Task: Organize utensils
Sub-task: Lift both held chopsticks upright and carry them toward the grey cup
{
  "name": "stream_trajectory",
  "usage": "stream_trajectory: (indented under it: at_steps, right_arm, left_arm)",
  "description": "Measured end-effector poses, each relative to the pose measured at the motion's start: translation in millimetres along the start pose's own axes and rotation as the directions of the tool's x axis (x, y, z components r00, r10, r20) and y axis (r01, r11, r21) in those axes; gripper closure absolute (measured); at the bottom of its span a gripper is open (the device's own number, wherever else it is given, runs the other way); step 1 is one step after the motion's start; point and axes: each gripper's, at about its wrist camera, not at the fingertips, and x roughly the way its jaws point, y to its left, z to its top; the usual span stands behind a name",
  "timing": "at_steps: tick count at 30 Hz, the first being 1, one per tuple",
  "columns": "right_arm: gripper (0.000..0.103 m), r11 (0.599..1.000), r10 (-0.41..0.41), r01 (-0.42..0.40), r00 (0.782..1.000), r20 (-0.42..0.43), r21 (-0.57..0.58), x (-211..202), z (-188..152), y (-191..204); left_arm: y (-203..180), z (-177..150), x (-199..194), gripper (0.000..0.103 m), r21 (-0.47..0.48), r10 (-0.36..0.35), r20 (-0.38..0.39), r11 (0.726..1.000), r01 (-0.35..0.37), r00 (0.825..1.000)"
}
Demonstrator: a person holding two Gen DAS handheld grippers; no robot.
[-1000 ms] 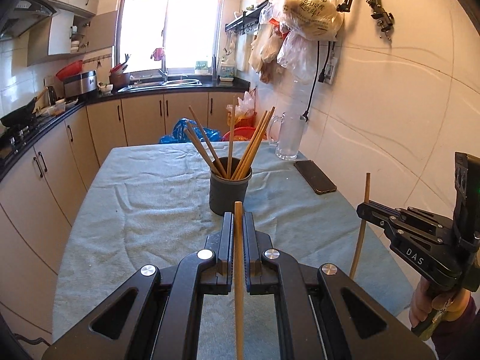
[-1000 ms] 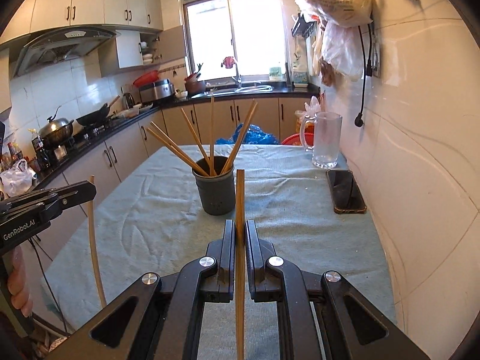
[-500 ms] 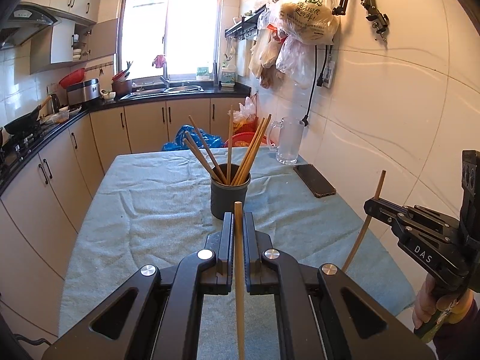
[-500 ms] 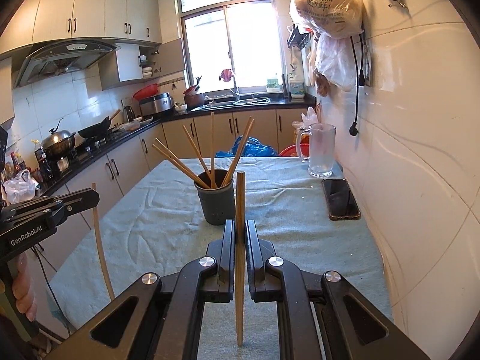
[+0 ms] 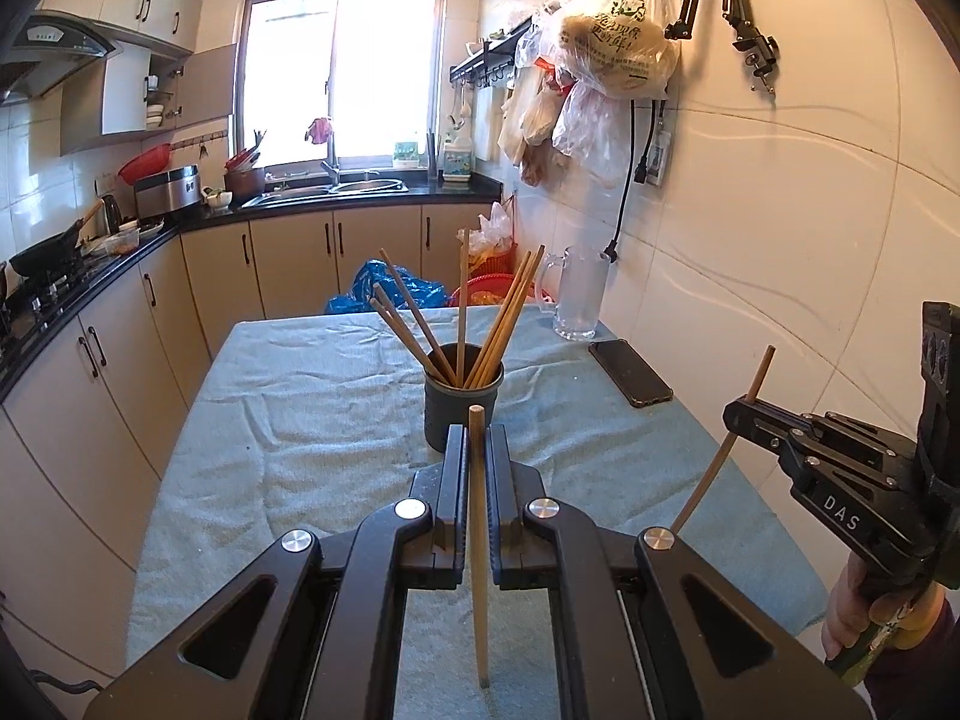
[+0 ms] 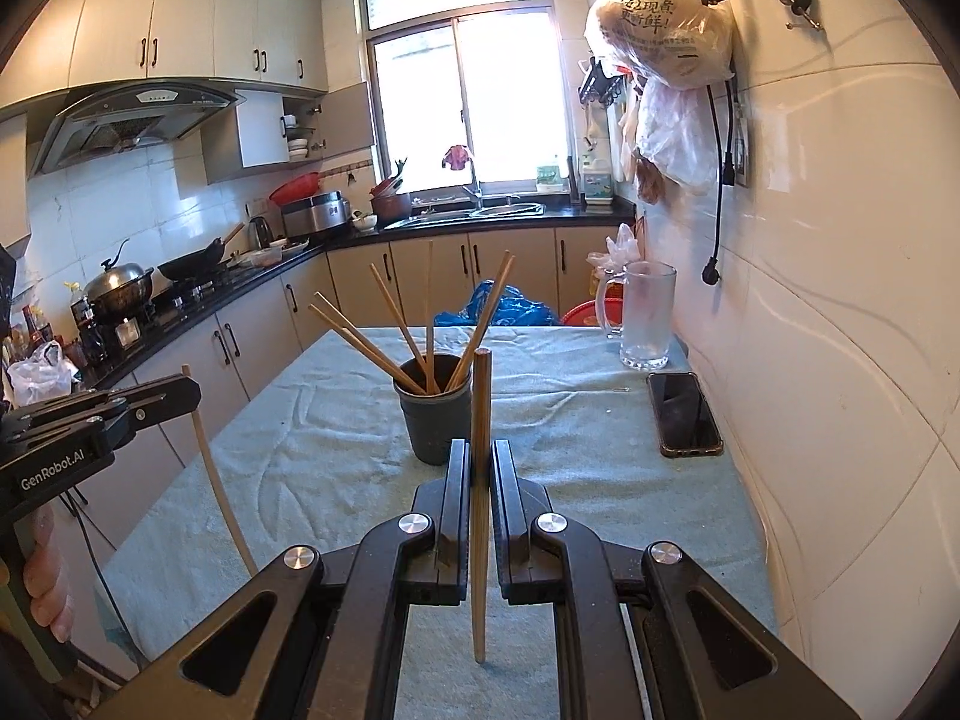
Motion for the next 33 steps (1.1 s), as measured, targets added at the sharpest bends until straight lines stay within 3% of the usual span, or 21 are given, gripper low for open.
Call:
stream_trajectory:
  at_steps: [12,33]
  right_arm:
    - [0.096,1.0,0.005,-0.005,1.0,-0.004,0.0,6,5,1]
    - [0.096,0.999,0.008,-0.008,1.0,-0.008,0.042,30,47,-20]
  left_arm:
    - [0,11,4,0.098,0.014,0.003,0.006,1.0,-0.003,1.0]
    - [-1,63,19,0.098,0.041,-0.047,0.018,0.998,0.046,0.999]
